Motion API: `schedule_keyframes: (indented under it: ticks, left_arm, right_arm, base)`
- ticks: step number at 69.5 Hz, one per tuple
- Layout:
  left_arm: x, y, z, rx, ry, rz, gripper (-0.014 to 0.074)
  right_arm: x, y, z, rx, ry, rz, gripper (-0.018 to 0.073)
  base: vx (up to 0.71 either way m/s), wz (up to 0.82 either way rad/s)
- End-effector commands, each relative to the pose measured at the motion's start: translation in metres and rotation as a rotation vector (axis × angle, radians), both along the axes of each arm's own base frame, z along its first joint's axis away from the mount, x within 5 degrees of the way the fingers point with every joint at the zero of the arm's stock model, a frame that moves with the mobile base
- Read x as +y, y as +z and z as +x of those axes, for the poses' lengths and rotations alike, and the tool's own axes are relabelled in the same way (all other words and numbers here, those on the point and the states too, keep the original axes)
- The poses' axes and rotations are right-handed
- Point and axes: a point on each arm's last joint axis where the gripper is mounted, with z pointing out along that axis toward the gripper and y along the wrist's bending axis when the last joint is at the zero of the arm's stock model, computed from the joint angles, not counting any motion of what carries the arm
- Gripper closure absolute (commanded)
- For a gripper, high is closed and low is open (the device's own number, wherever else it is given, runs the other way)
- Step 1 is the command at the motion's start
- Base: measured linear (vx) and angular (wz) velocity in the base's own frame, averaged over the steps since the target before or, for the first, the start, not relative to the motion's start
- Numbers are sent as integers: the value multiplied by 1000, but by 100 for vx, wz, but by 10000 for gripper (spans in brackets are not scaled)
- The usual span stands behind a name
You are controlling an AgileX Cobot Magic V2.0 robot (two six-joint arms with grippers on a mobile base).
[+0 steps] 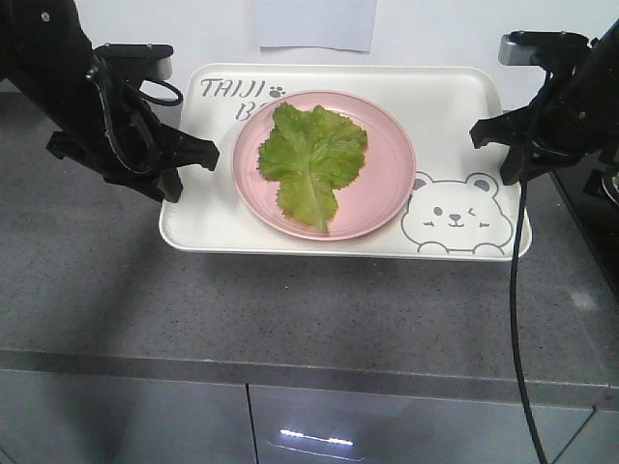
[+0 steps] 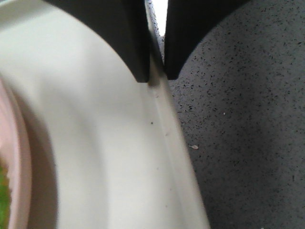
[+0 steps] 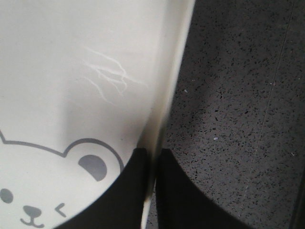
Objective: Transfer vegetables to tray and serve
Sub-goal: 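Drive the base forward over the grey counter holding the tray level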
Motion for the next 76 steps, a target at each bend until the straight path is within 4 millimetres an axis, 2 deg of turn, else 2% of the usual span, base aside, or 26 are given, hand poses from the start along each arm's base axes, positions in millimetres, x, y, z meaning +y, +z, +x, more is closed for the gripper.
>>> schedule_keyframes:
  ticks: [1,76]
  left_arm:
    - [-19,39,-13,-129,-52,-202,602]
    - [-19,39,-13,-129,-52,-202,602]
  right_arm:
    - [18,30,-17,-55,79,124,565]
    - [18,30,-17,-55,79,124,565]
  base:
    - [3,0]
    - [3,-1]
